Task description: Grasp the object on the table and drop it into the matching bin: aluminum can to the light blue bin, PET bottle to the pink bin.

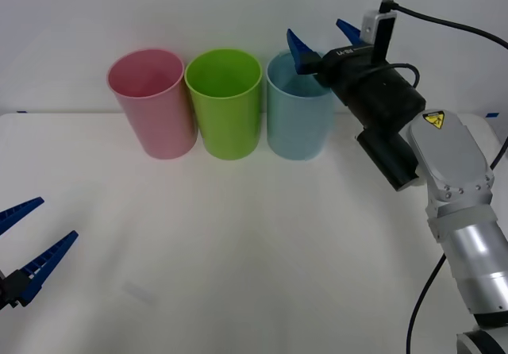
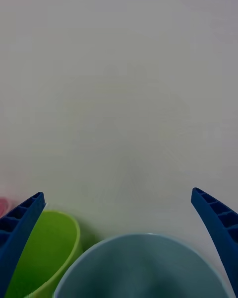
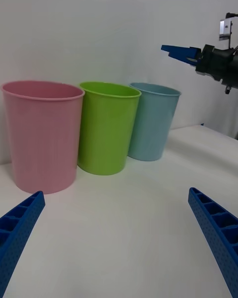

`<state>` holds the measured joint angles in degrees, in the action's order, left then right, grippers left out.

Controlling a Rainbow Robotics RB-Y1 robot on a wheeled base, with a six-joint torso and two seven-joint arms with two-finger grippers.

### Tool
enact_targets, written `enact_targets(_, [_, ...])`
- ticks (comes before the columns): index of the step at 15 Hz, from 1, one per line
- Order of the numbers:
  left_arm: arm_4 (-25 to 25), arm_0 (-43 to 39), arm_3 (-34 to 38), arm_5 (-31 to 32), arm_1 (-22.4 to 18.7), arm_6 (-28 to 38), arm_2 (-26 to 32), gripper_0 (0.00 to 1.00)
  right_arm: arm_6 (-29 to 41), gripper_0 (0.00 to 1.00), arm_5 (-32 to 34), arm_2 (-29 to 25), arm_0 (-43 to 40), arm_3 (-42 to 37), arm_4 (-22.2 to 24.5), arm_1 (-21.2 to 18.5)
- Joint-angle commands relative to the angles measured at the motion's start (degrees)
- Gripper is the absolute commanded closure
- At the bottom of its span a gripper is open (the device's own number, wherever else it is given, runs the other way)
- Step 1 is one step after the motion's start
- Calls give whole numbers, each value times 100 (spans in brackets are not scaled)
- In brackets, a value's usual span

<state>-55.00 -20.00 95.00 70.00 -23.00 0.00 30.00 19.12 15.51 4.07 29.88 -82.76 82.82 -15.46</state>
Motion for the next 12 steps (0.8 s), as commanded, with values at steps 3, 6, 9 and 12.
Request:
enact_targets(3, [0, 0, 0, 0, 0, 0, 0, 0, 22, 0, 4, 244, -791, -917, -390, -625])
enact_targets(6, [0, 0, 0, 0, 0, 0, 0, 0, -39, 0, 75, 252, -1388, -1436, -609, -1047])
enact_targets(9, [0, 0, 0, 0, 0, 0, 0, 0, -119, 0, 180, 208, -1986, -1893, -899, -1460])
enact_targets(12, [0, 0, 0, 0, 0, 0, 0, 0, -277, 0, 813, -240, -2636, -2200, -952, -1583])
